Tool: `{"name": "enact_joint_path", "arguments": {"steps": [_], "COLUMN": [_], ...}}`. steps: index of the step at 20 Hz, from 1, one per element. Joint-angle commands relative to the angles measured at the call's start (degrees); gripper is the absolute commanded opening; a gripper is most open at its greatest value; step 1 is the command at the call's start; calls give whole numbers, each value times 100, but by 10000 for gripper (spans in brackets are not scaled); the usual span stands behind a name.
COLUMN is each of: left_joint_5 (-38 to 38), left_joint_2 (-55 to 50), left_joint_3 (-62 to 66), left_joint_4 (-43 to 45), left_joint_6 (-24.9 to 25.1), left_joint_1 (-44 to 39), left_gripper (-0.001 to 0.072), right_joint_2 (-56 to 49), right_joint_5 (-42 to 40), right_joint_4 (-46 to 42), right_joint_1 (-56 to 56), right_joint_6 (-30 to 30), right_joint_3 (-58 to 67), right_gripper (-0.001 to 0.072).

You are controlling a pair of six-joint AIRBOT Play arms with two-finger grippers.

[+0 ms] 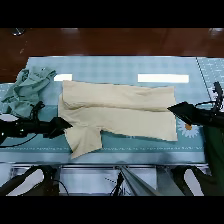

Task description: Fold the shirts.

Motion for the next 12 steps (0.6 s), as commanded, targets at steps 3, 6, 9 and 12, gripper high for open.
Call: {"name": "enact_joint_path", "arguments": {"steps": [3,6,9,12], "left_joint_5": [442,382,385,367], "left_joint_2": [-238,-234,-232,-229], "left_joint_3": [-7,-7,-7,-7], "left_joint_4": [114,138,136,136], "left_joint_6": [-98,-33,-37,-39], "left_joint_1": [-756,-745,-745,-745], "left_gripper": [398,38,38,38], "right_joint_2": [4,4,4,2], "right_joint_5": [-442,195,726,911], "right_joint_4": [-798,-2964,-3508,-2859], "right_joint_1": [-433,-964,-999,-999], "right_joint_6": [470,973,1530,1300], "right_joint_3": [2,-4,-243,-697], "right_gripper": [634,633,633,632]}}
